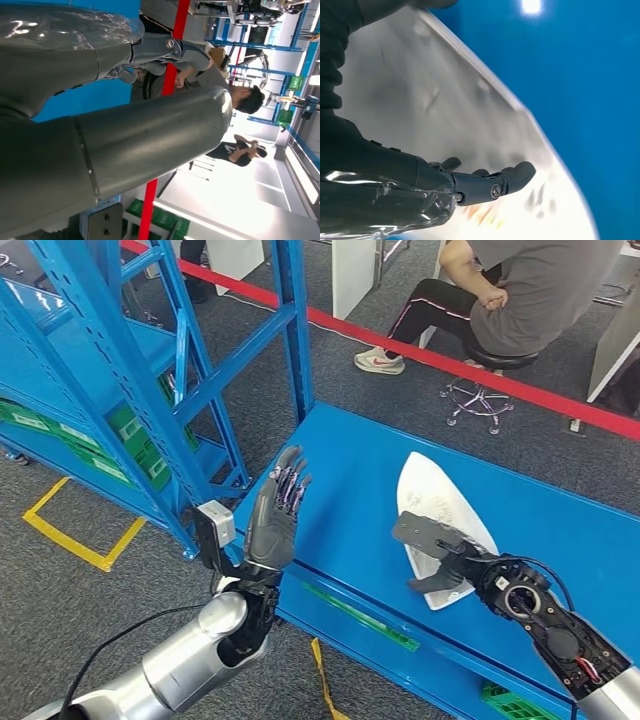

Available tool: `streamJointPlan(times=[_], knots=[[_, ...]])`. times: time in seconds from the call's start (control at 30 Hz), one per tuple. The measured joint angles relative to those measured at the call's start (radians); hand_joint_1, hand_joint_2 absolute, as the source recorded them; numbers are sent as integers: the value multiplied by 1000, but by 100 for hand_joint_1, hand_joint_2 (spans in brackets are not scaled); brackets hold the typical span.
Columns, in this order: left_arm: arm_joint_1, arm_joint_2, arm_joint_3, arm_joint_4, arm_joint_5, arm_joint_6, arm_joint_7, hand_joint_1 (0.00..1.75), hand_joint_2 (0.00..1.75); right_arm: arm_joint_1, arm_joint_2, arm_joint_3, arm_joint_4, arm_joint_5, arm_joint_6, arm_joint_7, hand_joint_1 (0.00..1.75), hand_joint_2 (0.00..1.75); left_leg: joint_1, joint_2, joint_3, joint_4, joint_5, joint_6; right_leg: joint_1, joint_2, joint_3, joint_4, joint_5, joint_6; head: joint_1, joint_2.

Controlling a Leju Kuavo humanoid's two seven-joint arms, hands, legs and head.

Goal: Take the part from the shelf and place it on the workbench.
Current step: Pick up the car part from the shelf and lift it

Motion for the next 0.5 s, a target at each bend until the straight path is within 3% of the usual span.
streamJointPlan(times=[0.2, 0.5], knots=[[5, 1, 0, 0, -4, 5, -2, 0, 0, -61, -5, 17, -41, 200, 91, 98, 0, 175, 0, 0, 0, 0, 0, 0, 0, 0, 0, 0, 0, 0, 0, 0], [6, 3, 0, 0, -9, 9, 9, 0, 0, -92, -6, 56, -121, 272, 220, 170, 0, 175, 0, 0, 0, 0, 0, 0, 0, 0, 0, 0, 0, 0, 0, 0]])
